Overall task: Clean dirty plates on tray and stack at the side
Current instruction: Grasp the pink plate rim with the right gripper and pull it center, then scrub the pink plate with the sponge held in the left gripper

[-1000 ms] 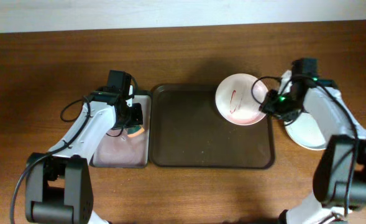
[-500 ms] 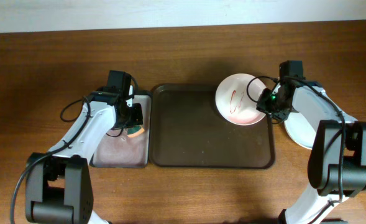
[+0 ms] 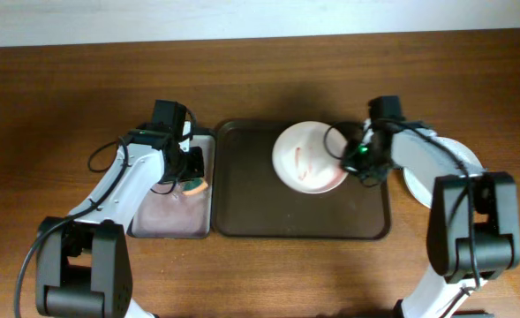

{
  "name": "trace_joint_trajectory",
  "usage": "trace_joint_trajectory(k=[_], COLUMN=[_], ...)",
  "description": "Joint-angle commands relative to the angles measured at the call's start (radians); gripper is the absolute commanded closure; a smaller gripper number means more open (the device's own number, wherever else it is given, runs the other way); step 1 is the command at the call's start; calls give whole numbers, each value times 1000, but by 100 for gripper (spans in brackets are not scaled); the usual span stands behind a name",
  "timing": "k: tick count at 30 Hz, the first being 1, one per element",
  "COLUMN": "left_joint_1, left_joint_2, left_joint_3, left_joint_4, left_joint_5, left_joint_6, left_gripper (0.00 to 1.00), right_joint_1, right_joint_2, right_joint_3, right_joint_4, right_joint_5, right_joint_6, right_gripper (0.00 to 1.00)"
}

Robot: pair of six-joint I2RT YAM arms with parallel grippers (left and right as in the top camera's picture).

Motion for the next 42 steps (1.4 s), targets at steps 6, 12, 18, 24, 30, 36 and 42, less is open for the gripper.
trace_joint_trajectory(k=[6, 12, 18, 24, 30, 36, 42], left_joint_1=[-172, -284, -307, -283, -233, -222, -95], left_joint_2=[-7, 80, 244, 295, 283, 177, 97], left_joint_3=[20, 20, 20, 23, 173, 270, 270], left_joint_4=[221, 407, 539, 514, 274, 37, -95], left_joint_5=[409, 410, 519, 261, 161, 162, 108], left_joint_6=[12, -214, -236, -192, -76, -40, -6], left_gripper=[100, 100, 100, 100, 100, 100, 100], right_joint_1=[152, 151, 151, 151, 151, 151, 151], right_joint_2=[20, 20, 20, 20, 20, 20, -51], right_joint_3=[-34, -34, -34, -34, -34, -34, 40], right_joint_4=[-14, -23, -23, -23, -26, -30, -118], right_joint_5=[5, 5, 4, 4, 4, 17, 196], right_joint_6=[76, 75, 75, 75, 75, 48, -17], right_gripper=[96, 96, 96, 96, 96, 96, 96])
